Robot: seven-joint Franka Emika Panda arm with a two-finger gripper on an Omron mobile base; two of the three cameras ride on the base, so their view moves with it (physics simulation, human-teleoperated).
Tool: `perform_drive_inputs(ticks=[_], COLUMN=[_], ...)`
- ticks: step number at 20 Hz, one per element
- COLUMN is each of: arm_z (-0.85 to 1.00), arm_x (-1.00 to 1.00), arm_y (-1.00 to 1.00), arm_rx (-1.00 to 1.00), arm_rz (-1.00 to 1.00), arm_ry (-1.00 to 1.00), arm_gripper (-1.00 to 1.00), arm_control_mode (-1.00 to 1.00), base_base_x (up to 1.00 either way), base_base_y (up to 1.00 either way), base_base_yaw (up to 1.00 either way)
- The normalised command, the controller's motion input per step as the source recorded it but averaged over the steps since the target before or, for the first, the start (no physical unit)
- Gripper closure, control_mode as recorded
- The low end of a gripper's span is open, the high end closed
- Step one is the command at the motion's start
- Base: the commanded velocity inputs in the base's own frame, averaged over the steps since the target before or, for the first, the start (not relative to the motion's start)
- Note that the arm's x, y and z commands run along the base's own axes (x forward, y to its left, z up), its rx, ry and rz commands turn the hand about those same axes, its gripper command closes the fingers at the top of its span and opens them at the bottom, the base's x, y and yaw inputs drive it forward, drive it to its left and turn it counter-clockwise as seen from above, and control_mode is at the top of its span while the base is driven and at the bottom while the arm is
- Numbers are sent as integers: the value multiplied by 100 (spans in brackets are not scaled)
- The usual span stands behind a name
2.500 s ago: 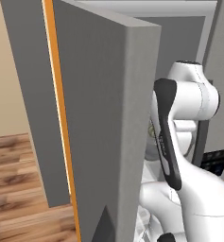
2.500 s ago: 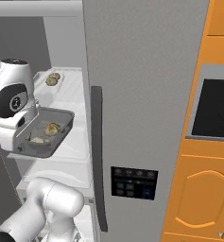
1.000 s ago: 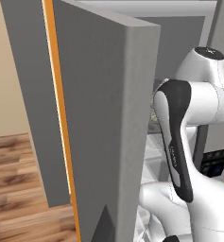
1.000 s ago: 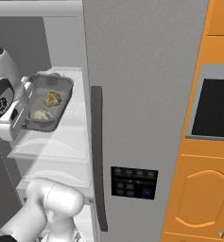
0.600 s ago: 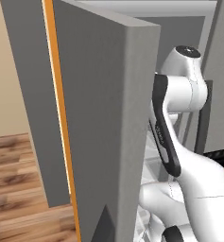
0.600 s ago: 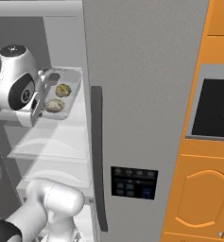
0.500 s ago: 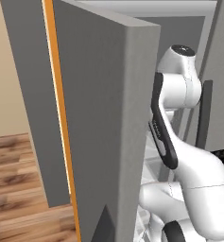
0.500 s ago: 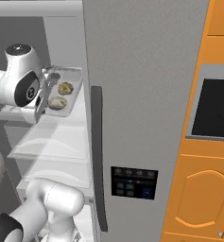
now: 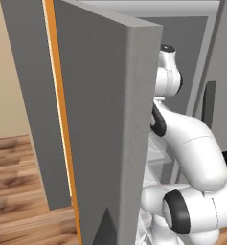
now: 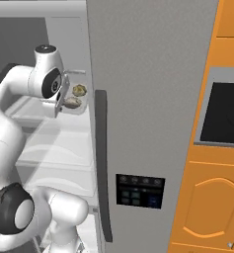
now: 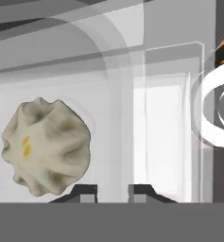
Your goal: Place two dumplings into each of the tupperware containers and then place the containers in the fridge.
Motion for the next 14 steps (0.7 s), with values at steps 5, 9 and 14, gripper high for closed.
perform_drive_inputs(ticks=[5, 9, 14], arm_z=[-26, -27, -21], arm_x=[87, 78, 51], arm_y=[0, 0, 0], arm_rx=[0, 0, 0], arm_rz=[0, 0, 0], arm_ry=[0, 3, 1], arm_gripper=[100, 100, 100], arm_control_mode=[-100, -100, -100], base_base_x=[0, 0, 0], base_base_y=[0, 0, 0], base_base_yaw=[0, 0, 0])
